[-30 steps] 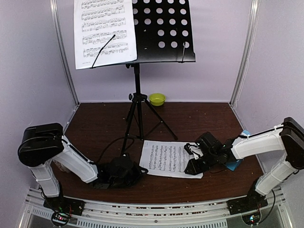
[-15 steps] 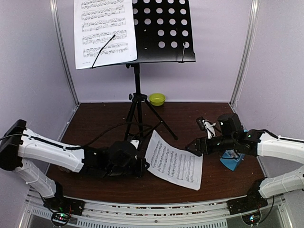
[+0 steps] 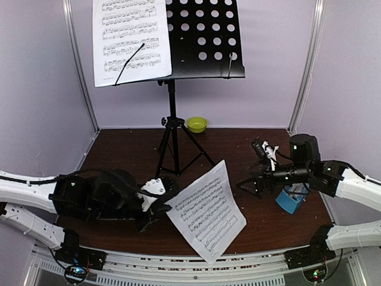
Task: Set up the instrument practice props
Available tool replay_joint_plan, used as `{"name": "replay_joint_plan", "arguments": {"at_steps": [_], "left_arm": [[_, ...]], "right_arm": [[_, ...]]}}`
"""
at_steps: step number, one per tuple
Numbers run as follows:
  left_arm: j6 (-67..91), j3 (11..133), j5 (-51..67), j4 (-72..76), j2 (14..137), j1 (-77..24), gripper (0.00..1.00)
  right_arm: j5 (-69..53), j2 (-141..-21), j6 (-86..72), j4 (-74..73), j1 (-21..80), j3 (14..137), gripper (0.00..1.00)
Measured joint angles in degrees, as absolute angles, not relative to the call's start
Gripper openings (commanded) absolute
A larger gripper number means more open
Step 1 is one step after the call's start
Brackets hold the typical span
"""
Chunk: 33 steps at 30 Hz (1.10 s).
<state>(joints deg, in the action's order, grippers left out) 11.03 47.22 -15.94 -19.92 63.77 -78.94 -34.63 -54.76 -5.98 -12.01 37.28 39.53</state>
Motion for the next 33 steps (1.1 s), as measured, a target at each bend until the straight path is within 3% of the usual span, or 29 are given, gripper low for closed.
{"name": "replay_joint_plan", "arguments": {"at_steps": [3, 6, 13, 16, 21, 23, 33], "left_arm": [[5.58, 50.98, -15.84, -23.03, 62.70, -78.91, 0.00], [2.09, 55.66, -15.46, -25.26, 63.77, -78.91, 0.00], [-0.80, 60.47, -14.13, -26.15, 64.51, -77.76, 0.00], [-0.71, 61.58, -13.98, -26.98, 64.40, -75.42, 0.06], [0.40, 62.37, -14.46, -26.17, 62.83, -71.90, 0.43], [0.64, 62.39, -14.55, -24.93, 62.06, -71.05, 0.52], [1.74, 64.25, -11.99, -15.20, 65.28, -69.12, 0.65]], "right_arm": [[-37.41, -54.76, -4.89, -12.29, 38.11, 41.52, 0.92], [-38.24, -54.76, -4.25, -12.27, 39.83, 44.88, 0.79], [-38.26, -56.64, -2.04, -14.13, 44.07, 52.36, 0.00], [-37.89, -56.88, -1.74, -16.51, 45.08, 54.08, 0.00], [-35.79, -55.48, -1.80, -18.46, 45.71, 56.82, 0.00], [-35.05, -54.70, -1.87, -19.14, 45.71, 58.76, 0.00], [-34.26, -53.15, -2.90, -20.86, 45.71, 70.04, 0.00]]}}
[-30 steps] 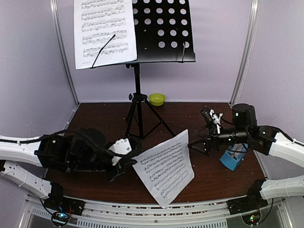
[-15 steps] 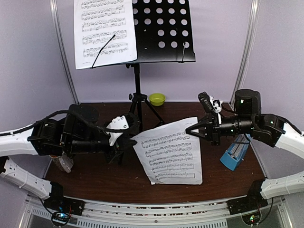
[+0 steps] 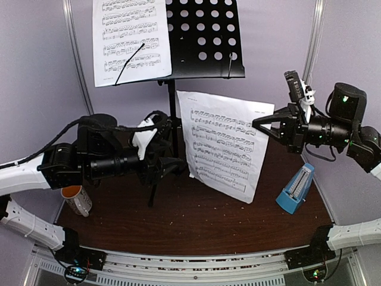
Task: Set up the instrument practice props
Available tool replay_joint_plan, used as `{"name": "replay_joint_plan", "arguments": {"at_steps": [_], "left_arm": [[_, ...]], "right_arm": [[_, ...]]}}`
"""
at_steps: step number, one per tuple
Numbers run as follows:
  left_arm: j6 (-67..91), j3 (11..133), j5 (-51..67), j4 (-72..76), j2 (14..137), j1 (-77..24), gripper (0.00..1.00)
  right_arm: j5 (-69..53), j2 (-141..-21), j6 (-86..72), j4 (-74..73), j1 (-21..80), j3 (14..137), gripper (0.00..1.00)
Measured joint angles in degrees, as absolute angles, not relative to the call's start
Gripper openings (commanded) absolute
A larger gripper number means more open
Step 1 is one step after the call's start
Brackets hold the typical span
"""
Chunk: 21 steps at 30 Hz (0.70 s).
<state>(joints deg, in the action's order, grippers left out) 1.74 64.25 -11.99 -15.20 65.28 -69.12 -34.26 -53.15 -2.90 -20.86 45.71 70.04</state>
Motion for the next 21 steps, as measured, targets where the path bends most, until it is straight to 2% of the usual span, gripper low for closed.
{"name": "replay_joint_plan", "arguments": {"at_steps": [5, 15, 19, 21], "left_arm": [[4.62, 63.70, -8.21, -9.74, 64.34, -64.58, 0.73], [4.97, 68.53, 1.63, -7.31, 68.34, -62.46, 0.78], [4.82, 69.45, 4.05, -7.27, 69.95, -62.11, 0.75], [4.89, 70.13, 5.65, -6.87, 70.96, -61.98, 0.68]], "right_arm": [[-34.74, -53.15, -2.46, -23.99, 45.71, 75.26, 0.00], [-36.25, -54.19, 0.71, -30.44, 45.74, 83.48, 0.00], [-36.18, -54.87, 1.37, -31.79, 45.74, 85.80, 0.00], [-36.07, -55.11, 1.65, -32.08, 45.74, 86.94, 0.00]]}}
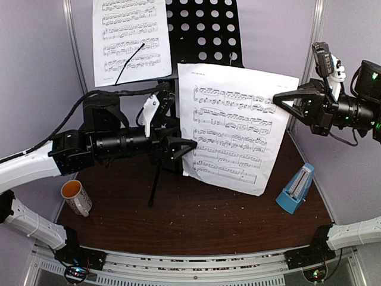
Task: Set up the instrument practice props
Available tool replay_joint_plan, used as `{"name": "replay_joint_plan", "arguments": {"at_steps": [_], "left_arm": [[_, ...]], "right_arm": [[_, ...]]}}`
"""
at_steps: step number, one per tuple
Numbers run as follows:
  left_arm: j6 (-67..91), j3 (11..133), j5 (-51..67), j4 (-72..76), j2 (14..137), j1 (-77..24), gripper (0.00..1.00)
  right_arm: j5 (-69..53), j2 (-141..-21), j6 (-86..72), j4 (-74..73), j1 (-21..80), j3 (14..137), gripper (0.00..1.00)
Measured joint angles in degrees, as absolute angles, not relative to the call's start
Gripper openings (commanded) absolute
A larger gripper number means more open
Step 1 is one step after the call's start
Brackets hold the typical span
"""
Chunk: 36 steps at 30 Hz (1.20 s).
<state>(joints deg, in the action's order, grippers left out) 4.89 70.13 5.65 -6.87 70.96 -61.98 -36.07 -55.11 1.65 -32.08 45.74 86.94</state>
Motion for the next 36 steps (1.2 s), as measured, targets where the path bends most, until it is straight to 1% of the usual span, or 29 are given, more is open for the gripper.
{"name": "replay_joint_plan", "arguments": {"at_steps": [3, 6, 9, 10, 14, 17, 18, 19, 20, 21, 22, 23, 27, 31, 36], "left_arm": [[5.74, 71.48, 8.56, -5.65, 72.40, -61.95, 0.49], [7.31, 73.60, 11.75, -4.45, 73.54, -61.93, 0.28], [8.73, 76.27, 13.96, -3.62, 74.04, -61.91, 0.04], [9.15, 77.30, 14.24, -3.44, 74.08, -61.91, 0.00], [9.61, 82.32, 14.35, -3.53, 74.37, -61.91, 0.00], [9.85, 86.74, 12.25, -3.95, 74.70, -61.89, 0.00], [9.98, 87.88, 11.75, -4.16, 74.94, -61.82, 0.00], [10.11, 89.47, 11.14, -4.86, 75.37, -61.65, 0.00], [10.44, 91.46, 10.52, -5.69, 76.05, -61.28, 0.00], [10.74, 93.32, 10.04, -6.55, 76.75, -60.77, 0.00], [11.22, 95.18, 9.63, -7.60, 77.36, -60.12, 0.00], [11.84, 96.88, 9.15, -8.43, 77.89, -59.35, 0.00], [14.96, 103.85, 7.27, -11.29, 79.68, -55.79, 0.00], [18.17, 111.31, 5.30, -14.20, 81.80, -52.38, 0.00], [21.63, 121.36, 1.85, -18.81, 86.02, -49.71, 0.00]], "right_arm": [[-35.27, -55.16, 1.78, -32.03, 45.74, 87.61, 0.00], [-33.17, -55.22, 1.78, -31.77, 45.74, 87.72, 0.00], [-30.44, -55.83, 1.74, -30.76, 45.74, 87.72, 0.00], [-29.52, -56.18, 1.65, -30.22, 45.74, 87.79, 0.00], [-23.99, -59.35, 0.56, -25.82, 45.74, 89.47, 0.00], [-18.65, -63.33, -0.89, -22.02, 45.82, 92.88, 0.00], [-16.45, -65.67, -1.52, -20.29, 45.93, 95.07, 0.05], [-15.73, -66.50, -1.72, -19.49, 46.00, 95.70, 0.14], [-14.17, -68.12, -2.15, -18.85, 46.06, 97.19, 0.26], [-11.49, -70.11, -2.48, -18.04, 46.15, 99.31, 0.35], [-9.76, -71.48, -3.33, -17.37, 46.13, 100.77, 0.41], [-7.29, -73.38, -3.51, -16.91, 46.04, 103.11, 0.45], [-0.32, -79.90, -4.16, -15.49, 45.71, 112.03, 0.50], [3.29, -84.44, -4.91, -16.12, 45.71, 119.20, 0.51], [6.66, -87.05, -6.20, -17.91, 45.71, 123.61, 0.51]]}}
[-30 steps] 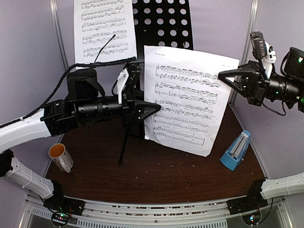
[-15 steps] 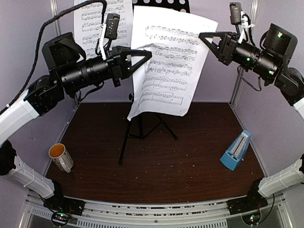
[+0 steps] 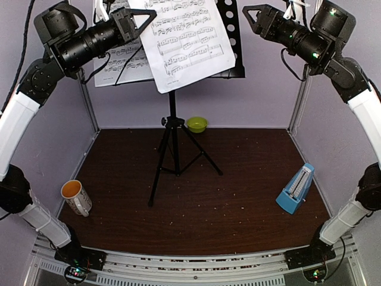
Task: Set up the instrument practice props
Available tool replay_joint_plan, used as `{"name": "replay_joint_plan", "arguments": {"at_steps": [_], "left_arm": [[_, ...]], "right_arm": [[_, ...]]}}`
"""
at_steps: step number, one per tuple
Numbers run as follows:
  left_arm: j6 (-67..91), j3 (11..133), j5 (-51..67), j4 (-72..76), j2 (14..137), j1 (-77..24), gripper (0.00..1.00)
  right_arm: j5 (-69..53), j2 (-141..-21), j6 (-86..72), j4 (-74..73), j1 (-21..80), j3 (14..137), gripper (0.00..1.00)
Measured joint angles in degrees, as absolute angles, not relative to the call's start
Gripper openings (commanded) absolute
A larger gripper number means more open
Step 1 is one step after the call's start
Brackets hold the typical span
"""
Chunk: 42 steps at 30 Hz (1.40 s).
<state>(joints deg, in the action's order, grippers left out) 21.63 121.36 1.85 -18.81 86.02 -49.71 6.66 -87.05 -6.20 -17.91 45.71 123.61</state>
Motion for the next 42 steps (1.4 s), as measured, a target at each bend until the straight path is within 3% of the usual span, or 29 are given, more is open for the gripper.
{"name": "replay_joint_plan", "arguments": {"at_steps": [10, 18, 42], "left_arm": [[23.07, 132.88, -6.59, -26.50, 91.59, -47.70, 0.00], [18.04, 133.95, -9.02, -28.14, 91.81, -47.53, 0.00], [8.73, 134.43, -3.49, -26.37, 92.60, -45.52, 0.00]], "right_arm": [[11.03, -91.96, -9.98, -26.52, 45.71, 132.22, 0.46], [10.28, -95.61, -16.47, -35.14, 45.71, 135.92, 0.42], [4.97, -98.89, -24.82, -37.91, 45.71, 134.63, 0.32]]}}
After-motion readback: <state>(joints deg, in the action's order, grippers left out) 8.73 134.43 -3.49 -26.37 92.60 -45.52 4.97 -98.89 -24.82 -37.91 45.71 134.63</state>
